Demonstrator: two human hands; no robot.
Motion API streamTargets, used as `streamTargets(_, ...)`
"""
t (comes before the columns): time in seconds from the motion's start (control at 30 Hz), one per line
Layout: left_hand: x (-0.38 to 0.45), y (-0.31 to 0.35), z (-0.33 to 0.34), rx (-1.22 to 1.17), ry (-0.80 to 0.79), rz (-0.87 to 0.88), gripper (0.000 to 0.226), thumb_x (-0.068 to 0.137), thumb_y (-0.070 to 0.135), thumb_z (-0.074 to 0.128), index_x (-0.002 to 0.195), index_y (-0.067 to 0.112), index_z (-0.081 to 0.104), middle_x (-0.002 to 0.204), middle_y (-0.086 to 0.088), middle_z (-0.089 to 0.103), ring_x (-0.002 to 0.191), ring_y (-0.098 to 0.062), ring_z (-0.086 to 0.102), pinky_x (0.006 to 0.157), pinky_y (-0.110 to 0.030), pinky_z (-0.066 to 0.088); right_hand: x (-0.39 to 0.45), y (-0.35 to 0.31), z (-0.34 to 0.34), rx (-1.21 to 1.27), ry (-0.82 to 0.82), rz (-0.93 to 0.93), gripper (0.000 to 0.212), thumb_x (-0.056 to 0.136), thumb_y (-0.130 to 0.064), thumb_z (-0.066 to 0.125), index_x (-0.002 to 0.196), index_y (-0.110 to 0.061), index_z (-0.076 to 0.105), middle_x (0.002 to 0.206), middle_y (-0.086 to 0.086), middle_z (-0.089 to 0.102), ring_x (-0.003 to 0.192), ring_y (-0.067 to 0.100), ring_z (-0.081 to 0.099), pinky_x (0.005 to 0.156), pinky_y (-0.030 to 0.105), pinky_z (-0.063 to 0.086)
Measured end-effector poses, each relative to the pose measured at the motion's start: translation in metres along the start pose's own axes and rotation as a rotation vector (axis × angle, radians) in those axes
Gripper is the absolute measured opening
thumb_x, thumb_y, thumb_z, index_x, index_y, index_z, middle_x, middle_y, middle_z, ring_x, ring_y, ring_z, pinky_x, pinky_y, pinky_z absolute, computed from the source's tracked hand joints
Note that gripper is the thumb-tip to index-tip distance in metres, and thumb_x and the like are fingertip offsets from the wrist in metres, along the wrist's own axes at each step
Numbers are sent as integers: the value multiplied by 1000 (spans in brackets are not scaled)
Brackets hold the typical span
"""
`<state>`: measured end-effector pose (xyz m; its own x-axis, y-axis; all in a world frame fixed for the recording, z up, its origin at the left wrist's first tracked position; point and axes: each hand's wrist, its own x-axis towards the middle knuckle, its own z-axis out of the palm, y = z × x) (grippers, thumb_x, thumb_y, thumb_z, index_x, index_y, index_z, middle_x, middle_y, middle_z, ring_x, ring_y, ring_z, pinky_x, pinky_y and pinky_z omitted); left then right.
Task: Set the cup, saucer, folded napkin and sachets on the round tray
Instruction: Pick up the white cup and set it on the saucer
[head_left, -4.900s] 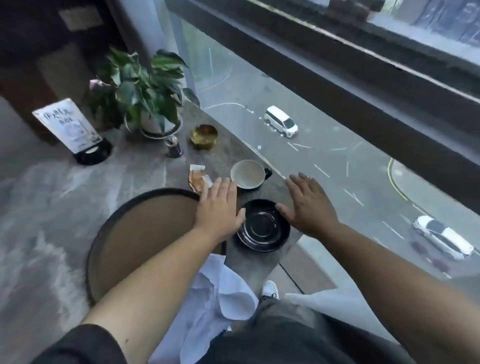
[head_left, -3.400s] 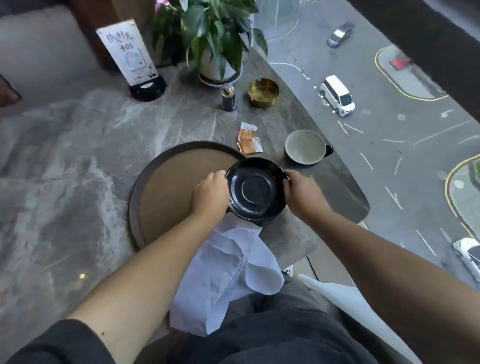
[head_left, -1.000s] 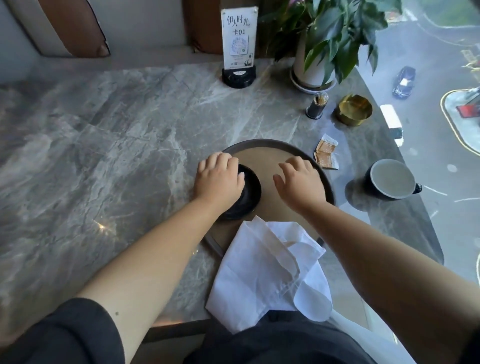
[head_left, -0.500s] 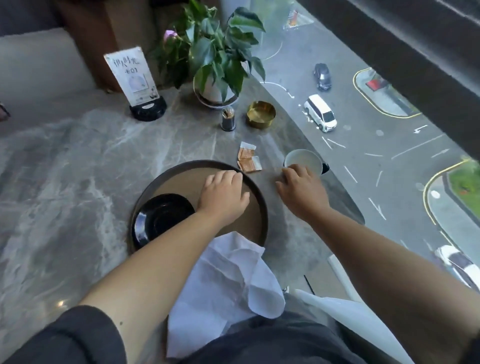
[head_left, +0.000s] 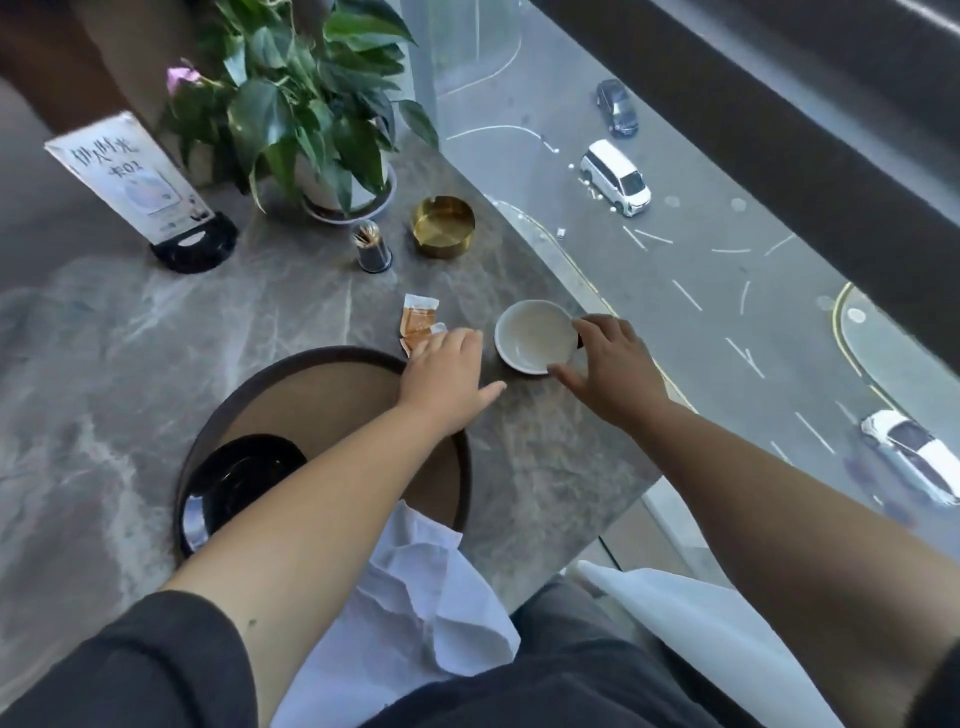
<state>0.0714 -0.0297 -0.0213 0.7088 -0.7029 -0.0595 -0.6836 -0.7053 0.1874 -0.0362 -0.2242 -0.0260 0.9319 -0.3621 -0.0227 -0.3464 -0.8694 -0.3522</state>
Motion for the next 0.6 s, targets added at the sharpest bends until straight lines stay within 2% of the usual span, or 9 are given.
streamTargets(0.13, 15, 3, 9, -50, -34, -22, 76, 79, 56, 63, 136, 12, 38, 139, -8, 46, 128, -28, 40, 106, -41, 29, 11, 15, 4, 68, -44, -41, 77, 71, -54, 73, 130, -11, 49, 131, 13, 52, 123, 35, 45, 99, 47, 42)
streamTargets(0.33, 28, 4, 18, -190, -106, -57, 89, 76, 53, 70, 144, 13, 28, 143, -10, 41, 131, -29, 37, 107, -41, 29, 24, 28, 11, 115, -185, -43, 101, 65, -55, 78, 144, -15, 31, 143, 10, 42, 129, 30, 39, 104, 44, 37)
streamTargets(0.6, 33, 4, 23, -394, -122, -113, 82, 74, 45, 75, 140, 21, 32, 136, -8, 48, 123, -26, 47, 95, -40, 42, 34, 27, 15, 215, -197, -49, 89, 63, -44, 83, 137, -17, 41, 129, 7, 48, 116, 25, 49, 94, 41, 45)
